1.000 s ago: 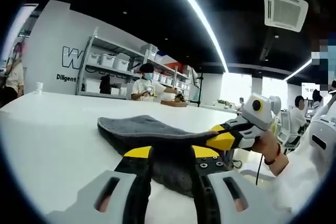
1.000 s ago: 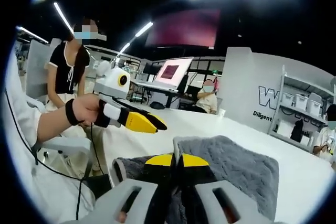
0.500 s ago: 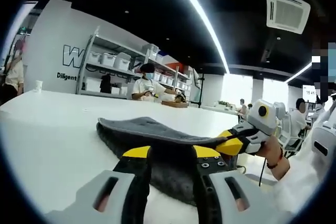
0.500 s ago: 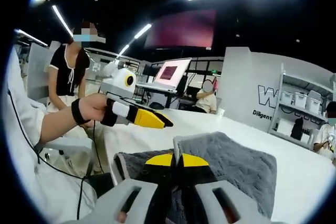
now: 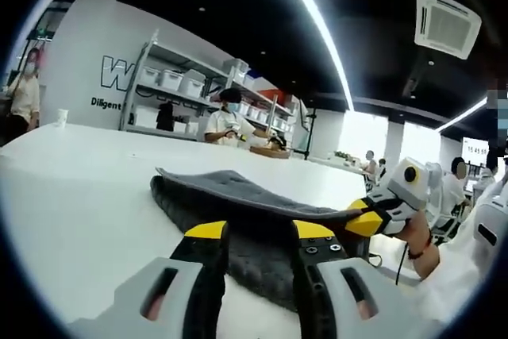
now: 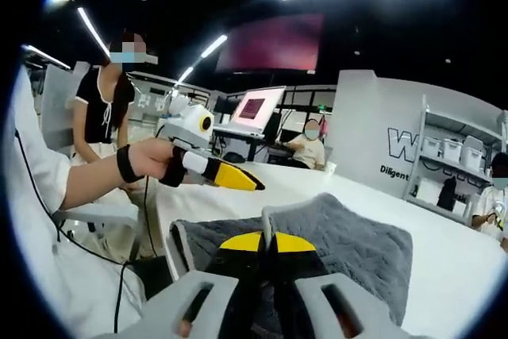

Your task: Open the folded towel by lifting each exposed corner and separating the folded layers until the towel lies flat within the target outline without major curled edges

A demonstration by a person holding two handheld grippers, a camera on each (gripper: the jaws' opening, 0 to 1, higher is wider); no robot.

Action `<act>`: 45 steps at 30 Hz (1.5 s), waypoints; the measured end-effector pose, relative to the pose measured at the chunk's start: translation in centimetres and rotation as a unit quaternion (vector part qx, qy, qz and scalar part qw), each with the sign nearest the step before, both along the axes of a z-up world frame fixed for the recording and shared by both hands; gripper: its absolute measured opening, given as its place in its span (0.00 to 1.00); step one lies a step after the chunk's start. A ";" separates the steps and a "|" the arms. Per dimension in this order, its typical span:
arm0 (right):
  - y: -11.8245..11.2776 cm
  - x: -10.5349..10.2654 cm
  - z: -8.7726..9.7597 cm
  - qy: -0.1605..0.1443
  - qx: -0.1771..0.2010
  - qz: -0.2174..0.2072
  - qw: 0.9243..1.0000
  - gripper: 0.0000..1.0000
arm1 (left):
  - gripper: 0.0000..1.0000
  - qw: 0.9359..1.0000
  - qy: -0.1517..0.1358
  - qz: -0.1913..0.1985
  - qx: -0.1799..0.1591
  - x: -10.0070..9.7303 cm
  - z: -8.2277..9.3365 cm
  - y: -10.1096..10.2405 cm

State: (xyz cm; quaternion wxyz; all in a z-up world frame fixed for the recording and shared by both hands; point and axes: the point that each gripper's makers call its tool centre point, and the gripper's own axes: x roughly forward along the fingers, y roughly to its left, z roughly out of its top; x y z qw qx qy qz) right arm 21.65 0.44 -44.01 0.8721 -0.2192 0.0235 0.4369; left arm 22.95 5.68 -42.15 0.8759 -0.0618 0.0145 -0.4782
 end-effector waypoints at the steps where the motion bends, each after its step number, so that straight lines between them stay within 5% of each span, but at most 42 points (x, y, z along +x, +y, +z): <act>1: -0.1 0.1 0.1 -0.005 -0.001 -0.004 1.000 0.00 | 0.29 1.000 0.005 -0.001 -0.001 0.1 -0.1 0.0; 20: -1.7 -0.2 1.7 -0.018 0.035 -0.021 0.999 0.00 | 0.31 1.000 0.022 -0.003 0.002 0.7 -0.3 -1.0; 45: -4.9 -0.6 2.0 0.003 0.089 -0.038 0.995 0.00 | 0.33 0.999 0.034 -0.001 -0.003 2.9 1.0 -2.9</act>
